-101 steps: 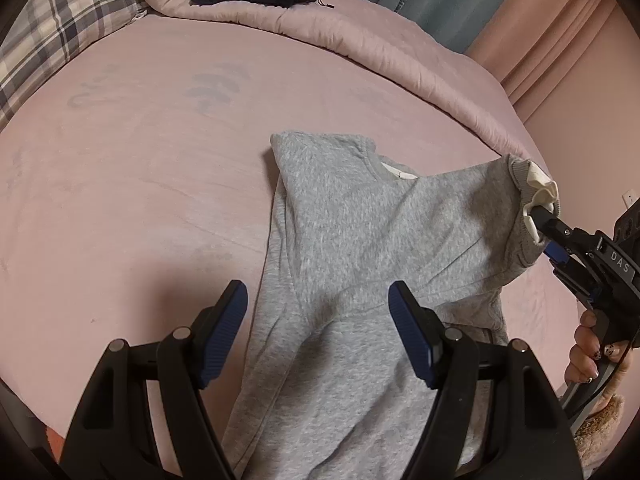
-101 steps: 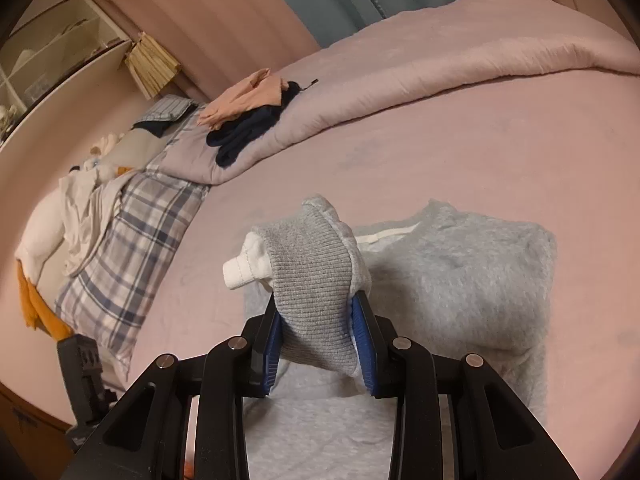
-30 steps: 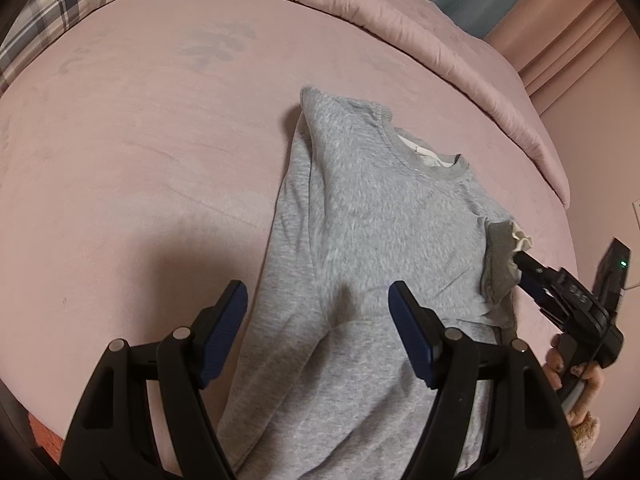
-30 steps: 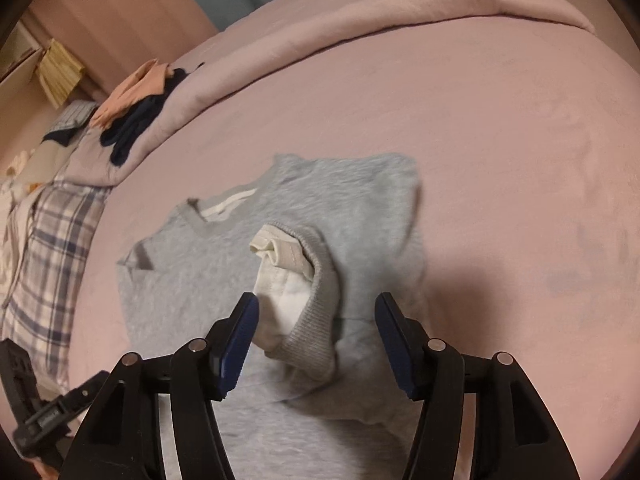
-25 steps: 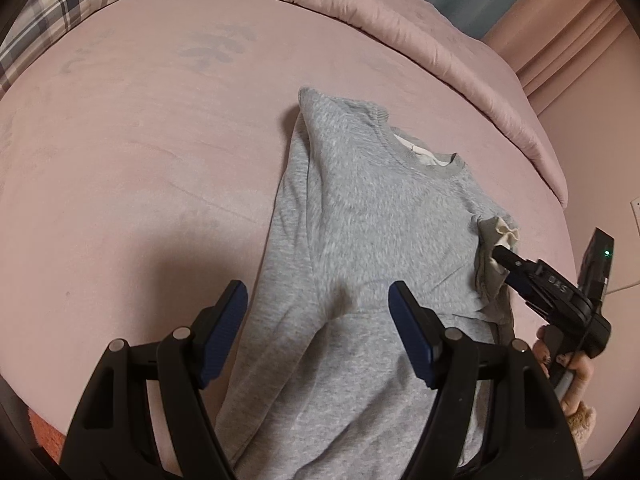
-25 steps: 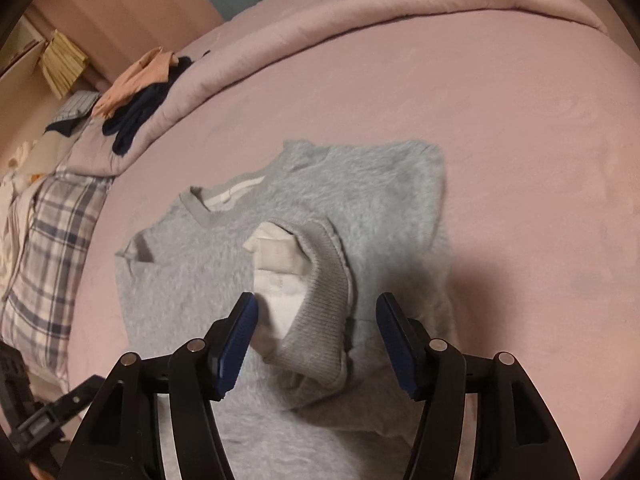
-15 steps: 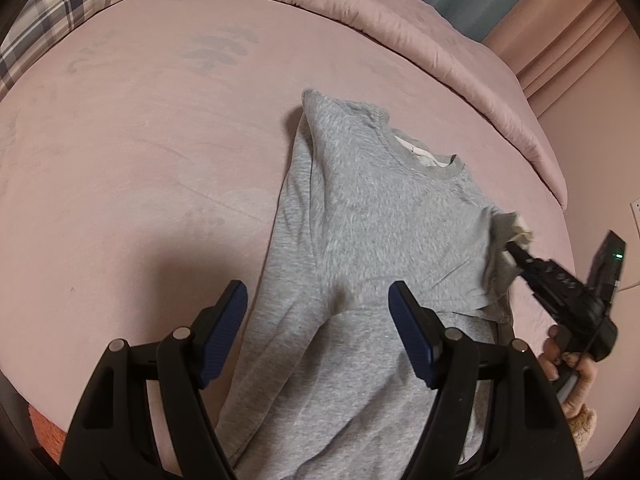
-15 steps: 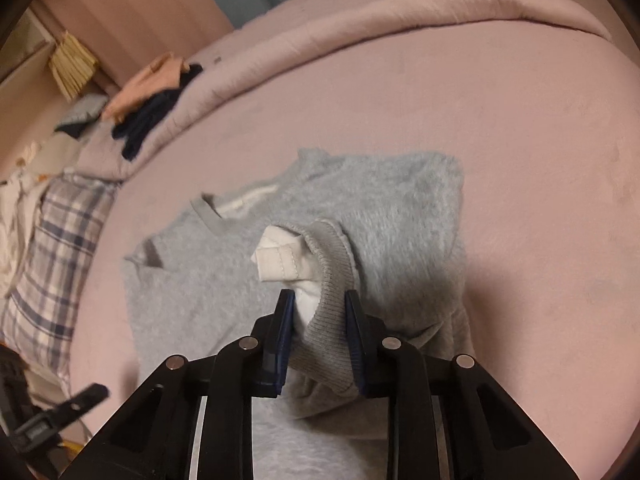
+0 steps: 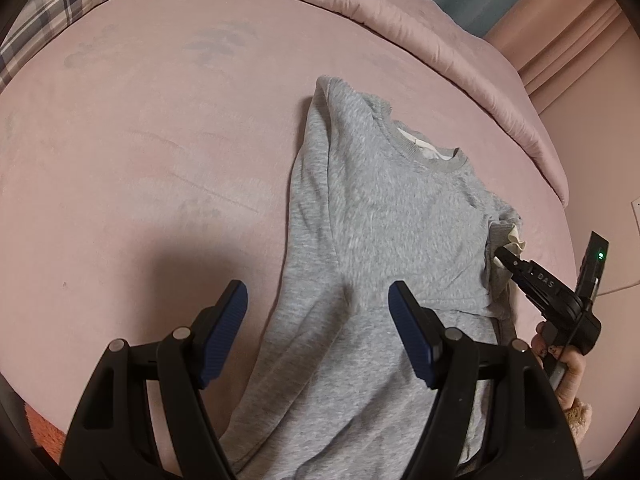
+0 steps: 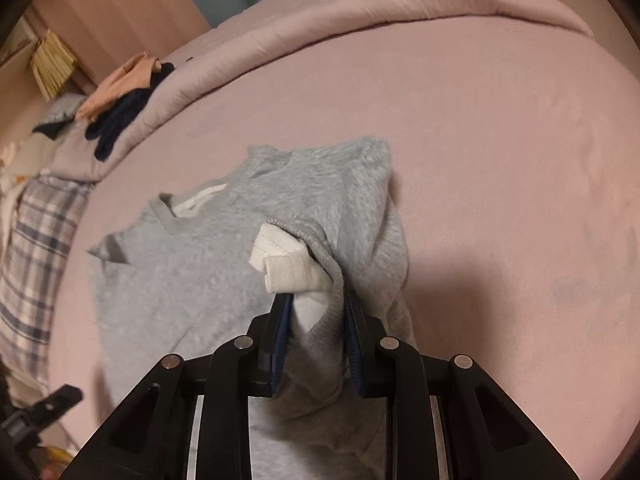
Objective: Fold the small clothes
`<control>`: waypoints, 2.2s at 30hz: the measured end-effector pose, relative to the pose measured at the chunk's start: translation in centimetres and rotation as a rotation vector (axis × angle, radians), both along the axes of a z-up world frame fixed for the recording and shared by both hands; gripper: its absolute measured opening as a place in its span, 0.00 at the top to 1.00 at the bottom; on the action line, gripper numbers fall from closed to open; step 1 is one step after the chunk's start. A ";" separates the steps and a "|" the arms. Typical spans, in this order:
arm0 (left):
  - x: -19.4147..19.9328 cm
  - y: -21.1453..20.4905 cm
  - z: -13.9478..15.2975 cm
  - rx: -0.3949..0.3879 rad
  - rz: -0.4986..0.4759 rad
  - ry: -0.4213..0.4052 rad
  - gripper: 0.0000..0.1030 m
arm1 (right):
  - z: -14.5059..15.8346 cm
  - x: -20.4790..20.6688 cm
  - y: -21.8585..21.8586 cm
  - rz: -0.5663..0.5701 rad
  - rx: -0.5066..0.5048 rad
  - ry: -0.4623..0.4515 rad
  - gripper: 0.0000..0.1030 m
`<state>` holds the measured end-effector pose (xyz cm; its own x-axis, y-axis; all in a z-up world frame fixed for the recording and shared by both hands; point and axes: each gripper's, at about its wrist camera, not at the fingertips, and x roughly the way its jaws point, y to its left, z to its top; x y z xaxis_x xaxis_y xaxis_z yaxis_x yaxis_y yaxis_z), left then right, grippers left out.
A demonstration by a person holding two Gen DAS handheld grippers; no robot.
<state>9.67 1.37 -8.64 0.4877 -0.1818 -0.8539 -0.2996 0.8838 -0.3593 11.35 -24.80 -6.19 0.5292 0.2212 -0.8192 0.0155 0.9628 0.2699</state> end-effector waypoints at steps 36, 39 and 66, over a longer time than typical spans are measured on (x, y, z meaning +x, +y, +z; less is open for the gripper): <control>-10.5 -1.0 -4.3 0.047 -0.034 0.086 0.15 | 0.4 -16.8 -4.9 -0.025 -0.020 0.107 0.29; -11.9 -0.9 -5.1 0.028 -0.038 0.103 0.16 | -0.4 -18.5 -5.6 -0.028 0.045 0.143 0.29; -19.7 -1.2 0.2 -0.189 -0.106 -0.090 0.91 | 3.9 -23.8 -5.7 0.136 0.294 0.006 0.87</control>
